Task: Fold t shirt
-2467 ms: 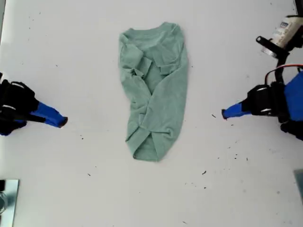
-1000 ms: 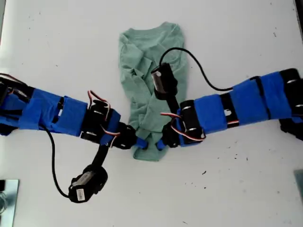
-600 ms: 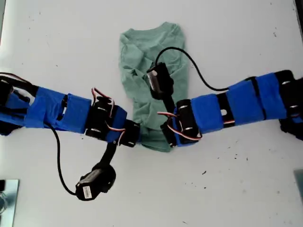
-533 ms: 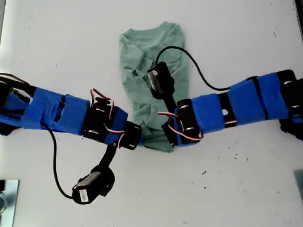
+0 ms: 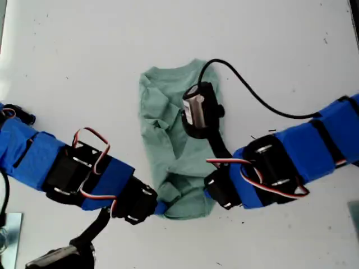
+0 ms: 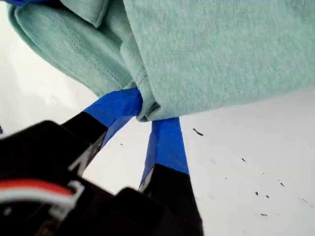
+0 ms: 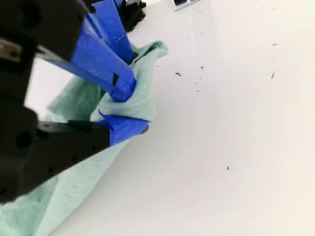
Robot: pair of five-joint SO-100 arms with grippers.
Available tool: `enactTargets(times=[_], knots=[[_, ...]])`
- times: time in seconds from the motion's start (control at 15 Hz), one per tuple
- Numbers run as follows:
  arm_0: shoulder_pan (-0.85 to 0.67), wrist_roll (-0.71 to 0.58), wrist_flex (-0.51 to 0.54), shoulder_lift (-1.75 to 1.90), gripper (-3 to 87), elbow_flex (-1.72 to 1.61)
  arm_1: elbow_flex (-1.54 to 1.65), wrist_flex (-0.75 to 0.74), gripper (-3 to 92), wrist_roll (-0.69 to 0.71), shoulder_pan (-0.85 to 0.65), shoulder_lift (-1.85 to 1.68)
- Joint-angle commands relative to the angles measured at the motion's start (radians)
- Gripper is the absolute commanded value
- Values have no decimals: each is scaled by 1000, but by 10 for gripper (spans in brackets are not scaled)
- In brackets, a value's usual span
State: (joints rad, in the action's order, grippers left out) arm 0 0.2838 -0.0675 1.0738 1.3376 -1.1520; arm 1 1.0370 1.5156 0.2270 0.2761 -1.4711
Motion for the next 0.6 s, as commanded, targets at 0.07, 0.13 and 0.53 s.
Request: enactTargets(times=[0.07,0.13,0.53], knots=[[-28,-20,29,143,-2,38,-35,-51,24,60,-84,-123],[-97,-67,69,166,-2,38,-2,-54,24,115,-166,-152],[-561,-305,247,206,258,29,61,-9,386,391,-689,-161]])
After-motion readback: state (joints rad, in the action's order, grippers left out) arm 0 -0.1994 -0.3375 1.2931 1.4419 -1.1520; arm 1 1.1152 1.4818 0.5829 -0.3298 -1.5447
